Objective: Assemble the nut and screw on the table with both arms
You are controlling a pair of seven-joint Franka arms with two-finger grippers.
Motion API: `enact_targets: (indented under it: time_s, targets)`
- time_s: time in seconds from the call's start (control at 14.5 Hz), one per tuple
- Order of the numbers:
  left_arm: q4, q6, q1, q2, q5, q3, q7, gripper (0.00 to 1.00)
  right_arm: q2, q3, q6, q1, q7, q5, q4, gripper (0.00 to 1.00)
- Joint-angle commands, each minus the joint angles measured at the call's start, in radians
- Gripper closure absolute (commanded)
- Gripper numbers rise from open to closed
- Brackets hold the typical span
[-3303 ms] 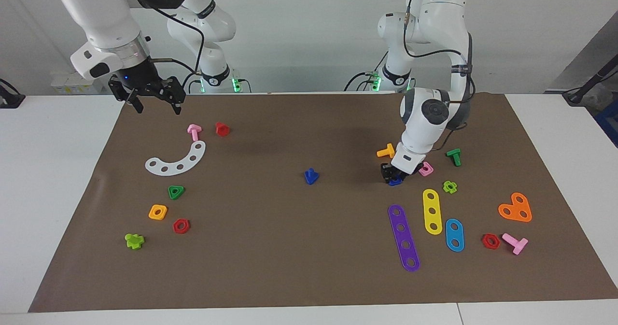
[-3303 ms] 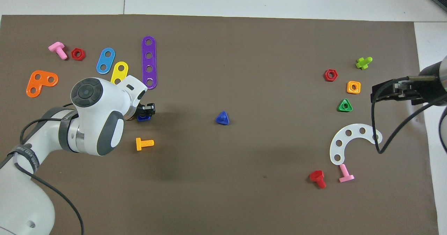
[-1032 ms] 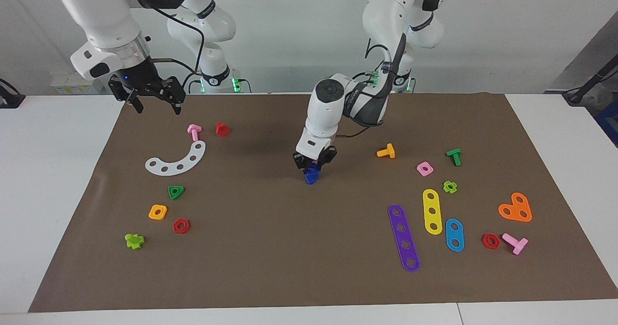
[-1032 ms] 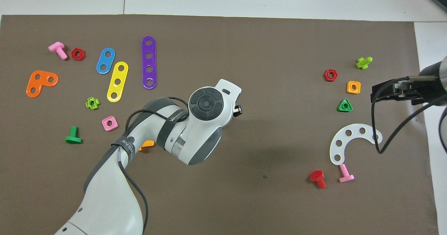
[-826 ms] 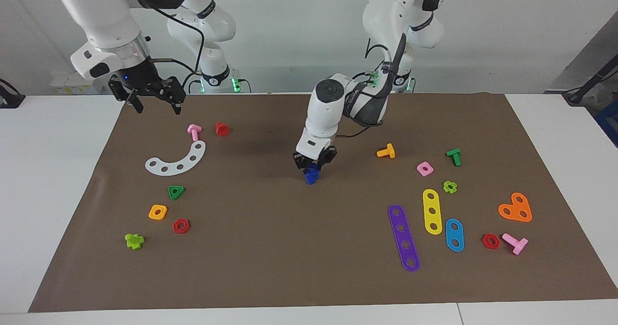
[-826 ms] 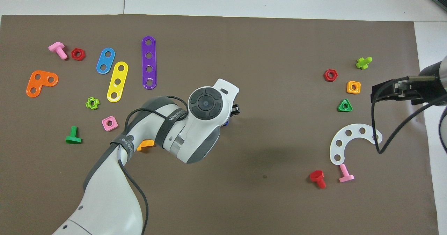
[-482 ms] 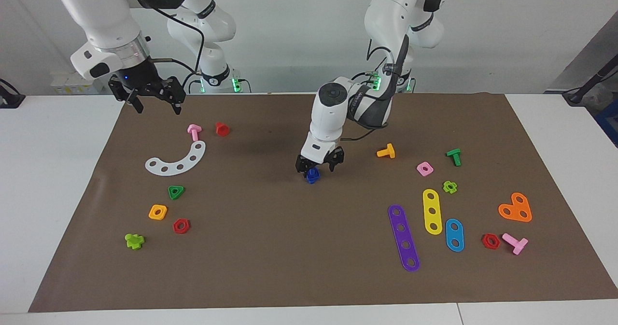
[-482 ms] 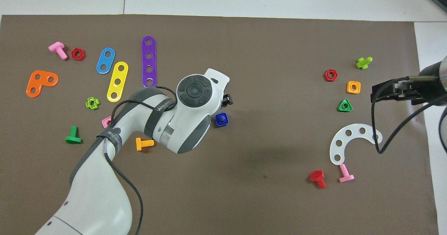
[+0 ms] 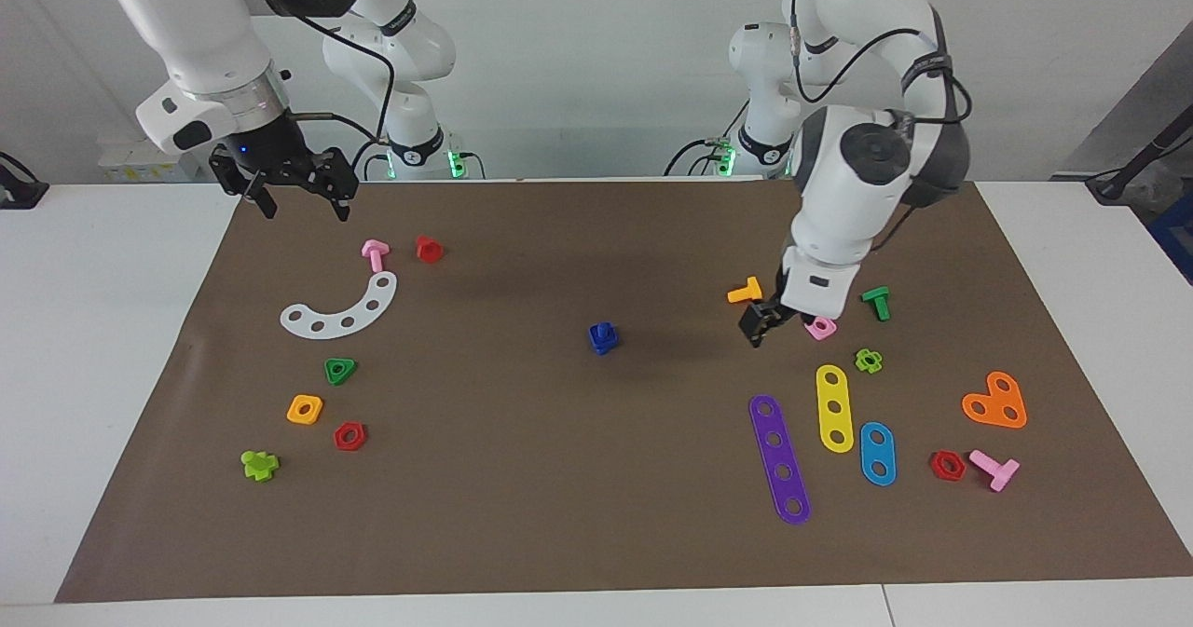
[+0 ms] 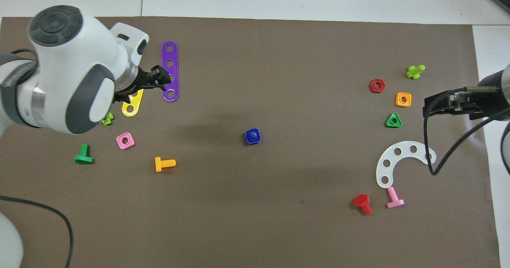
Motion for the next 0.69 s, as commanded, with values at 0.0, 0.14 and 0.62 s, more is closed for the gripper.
enact_targets:
  time_s: [0.0,0.14,0.62]
  targets:
    - [-0.084,-0.071,0.118,-0.091,0.017,-0.011,0.209,0.00,-0.023,0.006,0.006,-0.012,-0.027,0.019,-0.026,0.00]
    - [-0.122,-0.094,0.175,-0.142,0.019,-0.011,0.289,0.00,-0.023,0.006,0.006,-0.012,-0.027,0.019,-0.026,0.00]
    - [-0.153,-0.166,0.226,-0.332,0.017,-0.012,0.397,0.00,-0.023,0.006,0.006,-0.012,-0.027,0.019,-0.026,0.00]
